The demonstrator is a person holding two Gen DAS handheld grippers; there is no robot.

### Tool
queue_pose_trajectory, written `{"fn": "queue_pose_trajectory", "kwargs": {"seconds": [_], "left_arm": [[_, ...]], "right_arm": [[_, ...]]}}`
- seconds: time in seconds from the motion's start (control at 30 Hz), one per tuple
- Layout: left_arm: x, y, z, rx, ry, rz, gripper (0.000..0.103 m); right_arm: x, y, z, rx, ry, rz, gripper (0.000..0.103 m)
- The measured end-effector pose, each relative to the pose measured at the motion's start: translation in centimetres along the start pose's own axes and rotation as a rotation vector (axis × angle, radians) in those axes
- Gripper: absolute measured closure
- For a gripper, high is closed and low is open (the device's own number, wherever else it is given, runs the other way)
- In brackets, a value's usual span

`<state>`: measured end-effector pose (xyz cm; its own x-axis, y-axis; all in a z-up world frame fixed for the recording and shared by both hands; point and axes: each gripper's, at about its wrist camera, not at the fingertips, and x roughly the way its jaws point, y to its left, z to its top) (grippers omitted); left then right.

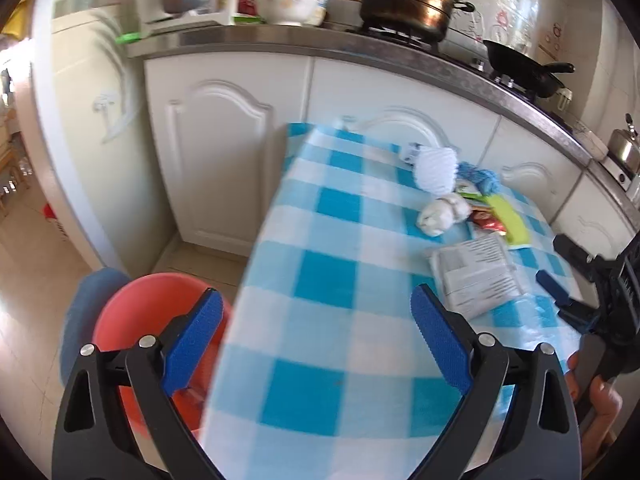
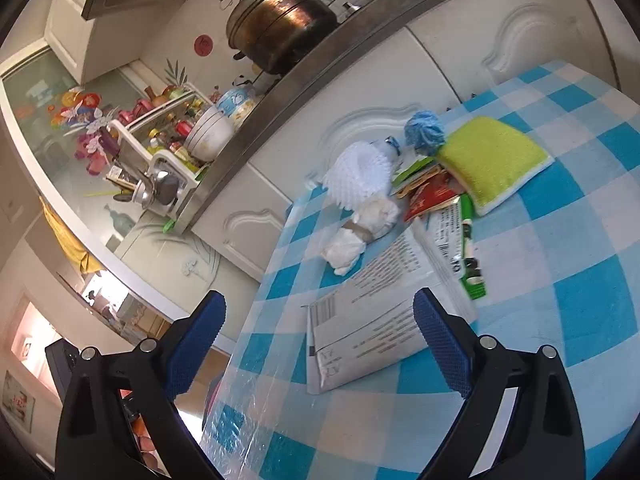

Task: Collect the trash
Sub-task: 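Move both tools back over the table toward the remaining items, then grasp the second white foam net with the left tool and lift it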

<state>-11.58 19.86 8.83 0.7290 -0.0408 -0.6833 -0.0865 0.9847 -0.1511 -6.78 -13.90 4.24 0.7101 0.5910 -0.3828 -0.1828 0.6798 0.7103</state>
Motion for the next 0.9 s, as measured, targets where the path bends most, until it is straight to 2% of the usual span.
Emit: {"fn": "queue_pose_trajectory", "kwargs": {"seconds": [0.2,0.37,0.43,0.57,0.7,0.83,0.9], "left_arm": [[4.2,-6.3,5.7,-0.001,-0.003,-0.1,0.008],[10.8,-11.8,11.8,-0.034,0.038,-0.14,0.008],[13.6,-13.4,14.2,-0.058,0.038,-0.119,0.008],[19.7,-15.7,17.8,-0.103,0.056,-0.012,0.008],[25.1,-16.4,19.7,-0.134,0.115,0.08,0.013],[28.3,-15.8,21.0,-0.174,0.176,0.132,0.021],[29.4,-15.5,21.4,-0.184,0.195,0.145,0.021]], "right_arm": [[-2.1,-3.2,1.4,0.076,-0.04,0.007,0.009],[-3.5,-4.1,1.8,0.07,-0.06,0.013,0.009],[-3.7,-4.2,1.8,0.063,-0.062,0.016,0.009],[-3.7,-4.4,2.1,0.061,-0.05,0.034,0.009],[-4.0,-4.4,2.5,0.05,-0.05,0.063,0.009],[-4.5,-4.9,2.8,0.059,-0.059,0.07,0.009],[-4.4,-5.2,2.9,0.061,-0.058,0.063,0.009]]}}
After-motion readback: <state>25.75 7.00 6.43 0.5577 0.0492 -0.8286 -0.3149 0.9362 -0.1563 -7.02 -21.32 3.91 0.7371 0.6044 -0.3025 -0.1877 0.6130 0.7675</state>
